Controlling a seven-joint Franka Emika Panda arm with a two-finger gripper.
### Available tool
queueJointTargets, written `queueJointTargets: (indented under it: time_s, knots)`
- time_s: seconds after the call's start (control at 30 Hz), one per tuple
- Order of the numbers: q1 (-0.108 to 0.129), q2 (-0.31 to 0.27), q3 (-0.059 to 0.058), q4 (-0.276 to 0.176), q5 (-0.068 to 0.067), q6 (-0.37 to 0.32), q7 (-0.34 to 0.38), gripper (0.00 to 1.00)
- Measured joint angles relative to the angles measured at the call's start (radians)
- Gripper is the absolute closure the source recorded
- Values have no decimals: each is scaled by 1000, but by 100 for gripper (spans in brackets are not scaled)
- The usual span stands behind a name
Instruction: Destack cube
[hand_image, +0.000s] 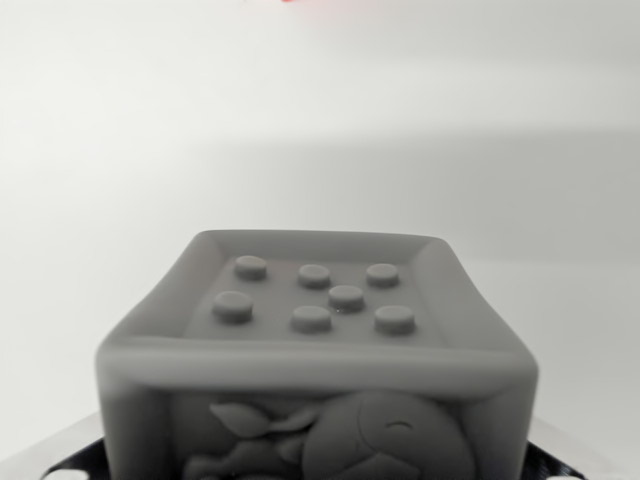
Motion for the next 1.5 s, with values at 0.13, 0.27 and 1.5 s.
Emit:
queueJointTargets:
  time_s: [0.13,0.27,1.5]
  knots:
    - [0,-11,-4,-23,1,13,17,100]
    - [0,-23,-10,-49,2,27,37,100]
    - [0,-122,-65,-267,8,145,204,100]
